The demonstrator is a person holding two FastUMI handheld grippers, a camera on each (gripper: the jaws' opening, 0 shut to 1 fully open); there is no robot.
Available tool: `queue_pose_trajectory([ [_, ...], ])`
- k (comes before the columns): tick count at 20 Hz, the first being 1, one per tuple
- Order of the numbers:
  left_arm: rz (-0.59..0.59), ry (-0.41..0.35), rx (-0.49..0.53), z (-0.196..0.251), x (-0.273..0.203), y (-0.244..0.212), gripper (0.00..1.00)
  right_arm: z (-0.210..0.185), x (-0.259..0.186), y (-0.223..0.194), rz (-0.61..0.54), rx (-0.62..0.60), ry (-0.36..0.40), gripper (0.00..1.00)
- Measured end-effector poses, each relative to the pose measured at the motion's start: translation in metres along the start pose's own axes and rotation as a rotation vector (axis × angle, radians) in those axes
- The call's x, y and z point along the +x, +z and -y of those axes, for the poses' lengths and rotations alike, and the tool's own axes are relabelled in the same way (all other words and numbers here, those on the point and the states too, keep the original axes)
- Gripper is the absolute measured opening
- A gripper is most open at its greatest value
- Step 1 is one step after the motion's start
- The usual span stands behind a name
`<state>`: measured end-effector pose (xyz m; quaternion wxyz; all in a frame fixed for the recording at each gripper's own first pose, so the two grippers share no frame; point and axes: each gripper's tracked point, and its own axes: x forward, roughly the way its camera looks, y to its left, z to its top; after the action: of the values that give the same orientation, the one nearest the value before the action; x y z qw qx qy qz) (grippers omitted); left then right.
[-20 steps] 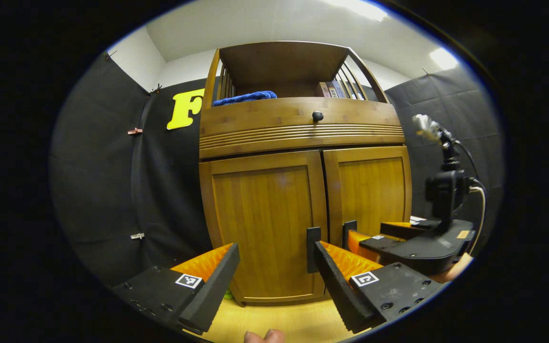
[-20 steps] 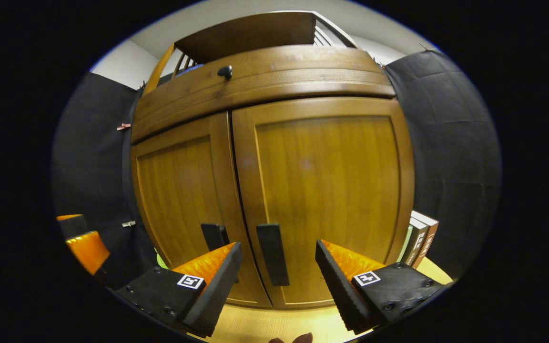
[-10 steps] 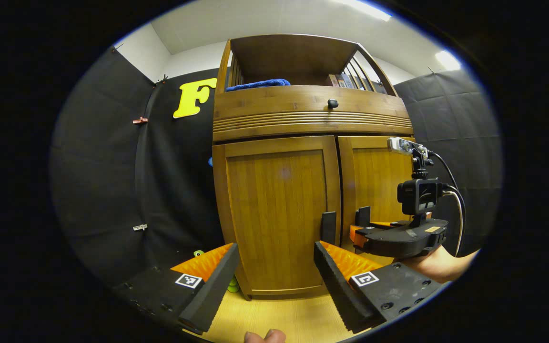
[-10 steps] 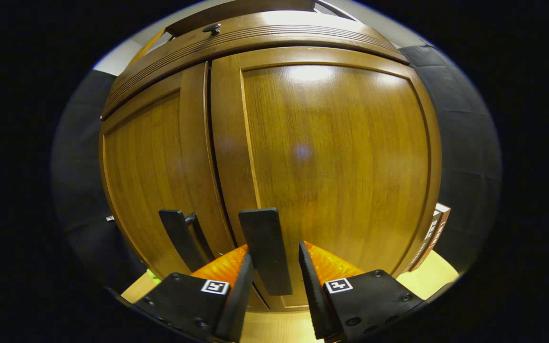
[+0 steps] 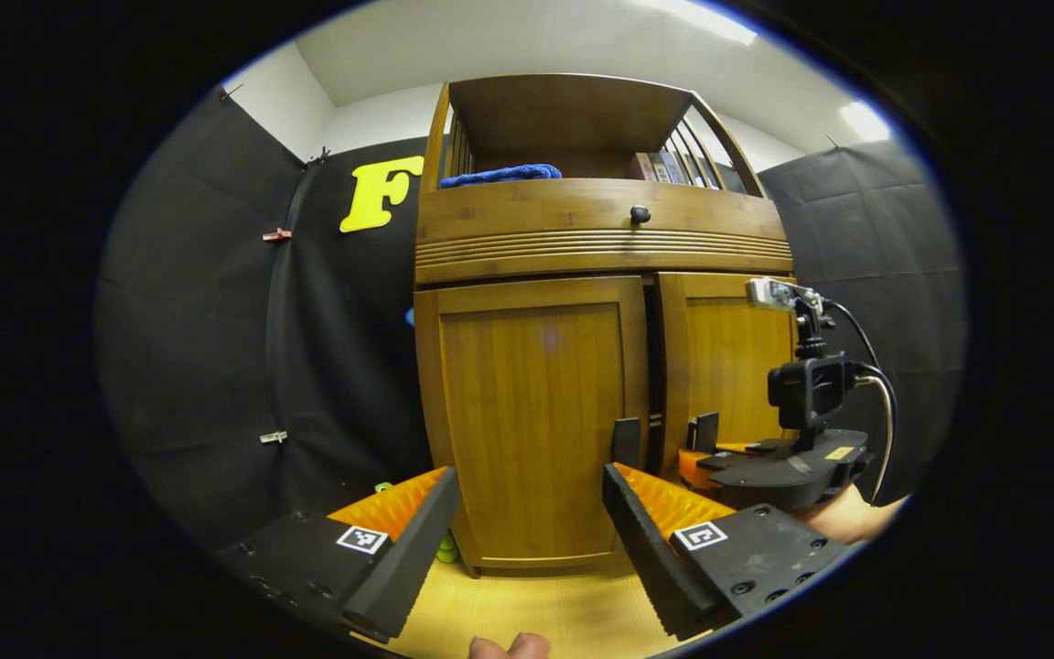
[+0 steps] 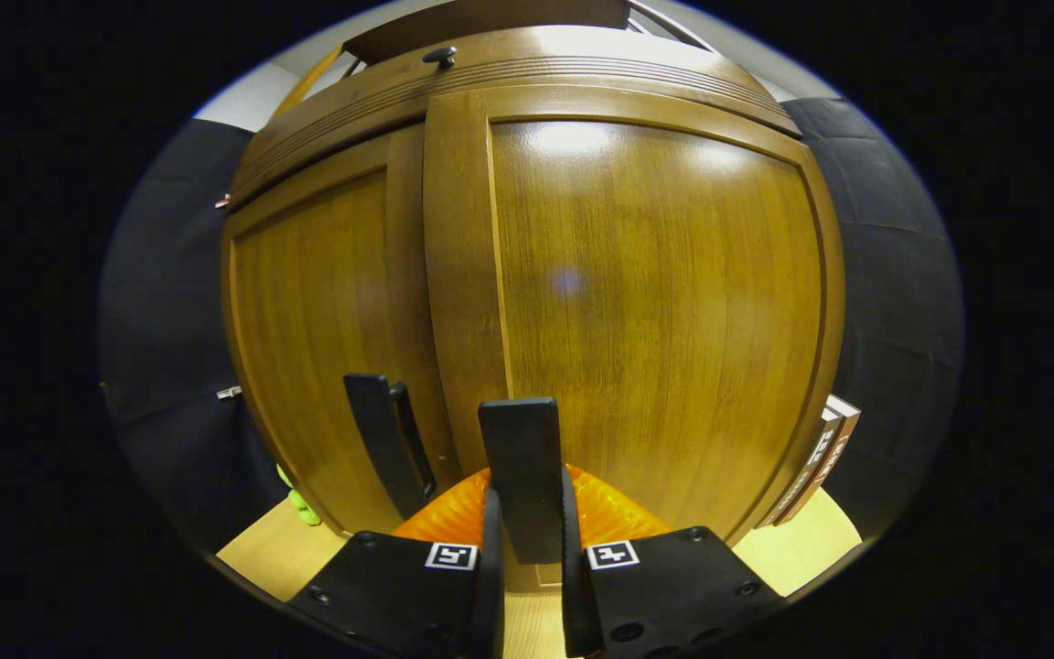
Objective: Open the right door of the double-door shoe cabinet with the right hand, and open the left door with the left hand.
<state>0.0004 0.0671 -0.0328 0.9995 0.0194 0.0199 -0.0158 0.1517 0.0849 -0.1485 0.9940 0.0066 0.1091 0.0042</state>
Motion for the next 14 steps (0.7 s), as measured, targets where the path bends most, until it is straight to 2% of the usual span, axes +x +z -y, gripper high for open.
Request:
queue_pose_trajectory([
  [2,0.006,0.005,0.0,0.004,-0.004,0.002,1.0,0.005,-0.02,-0.001,0.004,0.003,0.011,0.29],
  [3,0.012,0.011,0.0,0.007,-0.006,0.005,1.0,0.009,-0.03,-0.003,0.006,0.005,0.017,0.25],
  [4,0.015,0.016,0.001,0.01,-0.009,0.008,1.0,0.012,-0.041,-0.004,0.004,0.005,0.022,0.29],
  [9,0.022,0.033,-0.011,0.028,-0.02,0.014,1.0,0.037,-0.09,-0.008,-0.001,0.018,0.048,0.29],
  [14,0.025,0.032,0.0,0.046,-0.028,0.015,1.0,0.076,-0.138,-0.01,-0.009,0.014,0.031,0.28],
])
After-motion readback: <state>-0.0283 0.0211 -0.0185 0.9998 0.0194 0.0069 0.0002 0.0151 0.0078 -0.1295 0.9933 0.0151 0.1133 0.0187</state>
